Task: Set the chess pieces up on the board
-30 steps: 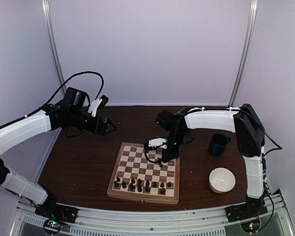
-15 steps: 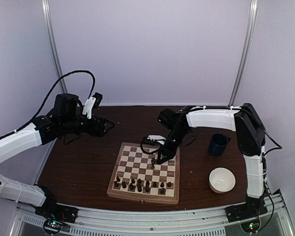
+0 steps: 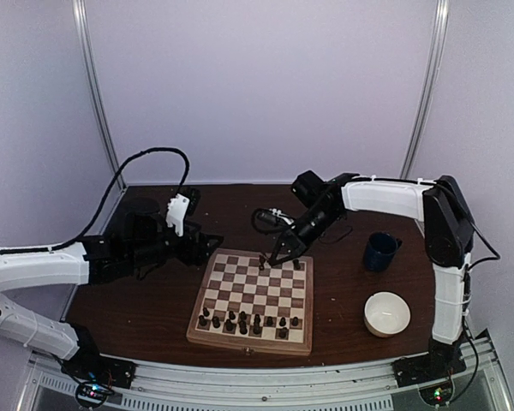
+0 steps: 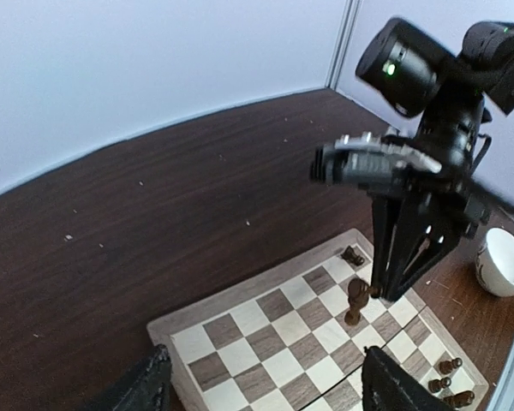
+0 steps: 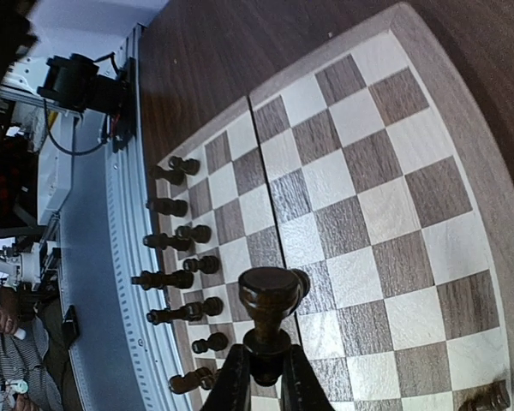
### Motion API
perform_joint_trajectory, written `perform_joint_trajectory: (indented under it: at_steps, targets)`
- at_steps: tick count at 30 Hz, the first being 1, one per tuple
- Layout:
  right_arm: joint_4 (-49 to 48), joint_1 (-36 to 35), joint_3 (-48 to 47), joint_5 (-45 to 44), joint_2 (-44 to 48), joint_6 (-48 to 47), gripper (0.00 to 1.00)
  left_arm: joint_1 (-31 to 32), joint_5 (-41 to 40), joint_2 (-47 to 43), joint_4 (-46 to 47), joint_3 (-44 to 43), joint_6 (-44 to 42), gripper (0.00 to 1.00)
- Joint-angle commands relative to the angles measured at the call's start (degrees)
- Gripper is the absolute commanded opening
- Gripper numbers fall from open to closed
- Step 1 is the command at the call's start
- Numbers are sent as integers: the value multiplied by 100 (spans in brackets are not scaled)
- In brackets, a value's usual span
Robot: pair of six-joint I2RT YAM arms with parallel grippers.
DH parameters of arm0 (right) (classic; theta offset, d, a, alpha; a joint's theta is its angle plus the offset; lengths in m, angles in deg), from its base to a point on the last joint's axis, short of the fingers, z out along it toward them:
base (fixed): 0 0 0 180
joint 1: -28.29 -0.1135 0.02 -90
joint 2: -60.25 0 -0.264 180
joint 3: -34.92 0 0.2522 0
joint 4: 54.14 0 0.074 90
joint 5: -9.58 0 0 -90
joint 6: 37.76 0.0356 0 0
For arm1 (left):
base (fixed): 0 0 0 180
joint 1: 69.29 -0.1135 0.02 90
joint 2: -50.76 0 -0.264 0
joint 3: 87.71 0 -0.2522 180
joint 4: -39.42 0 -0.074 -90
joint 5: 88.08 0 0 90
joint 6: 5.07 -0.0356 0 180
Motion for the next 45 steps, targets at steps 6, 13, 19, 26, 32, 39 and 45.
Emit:
perform_joint_trajectory:
  at_steps: [6,13,19,26,32,39,45]
  targets:
    - [-688,242,-110,1054,1154,733,5,118,998,977,4441,938,1465,83]
    - [-1016,247,-199,1270,1421,1112,5,118,1714,1931,5756,620,2245,87]
    - [-1072,247,-148,1249,1501,1149,5,118,2363,2504,6229,219,2602,86]
    - [-1109,254,-134,1260,1533,1153,5,118,2717,2973,6366,-96,2900,80]
    - [-1184,294,-80,1253,1558,1153,5,118,2813,3153,6544,-158,3096,70]
    - [-1277,387,9,1232,1593,1311,5,118,2618,3084,6567,-37,3122,59]
    - [-1338,414,82,1204,1637,1327,5,110,2404,3021,6634,49,3121,49]
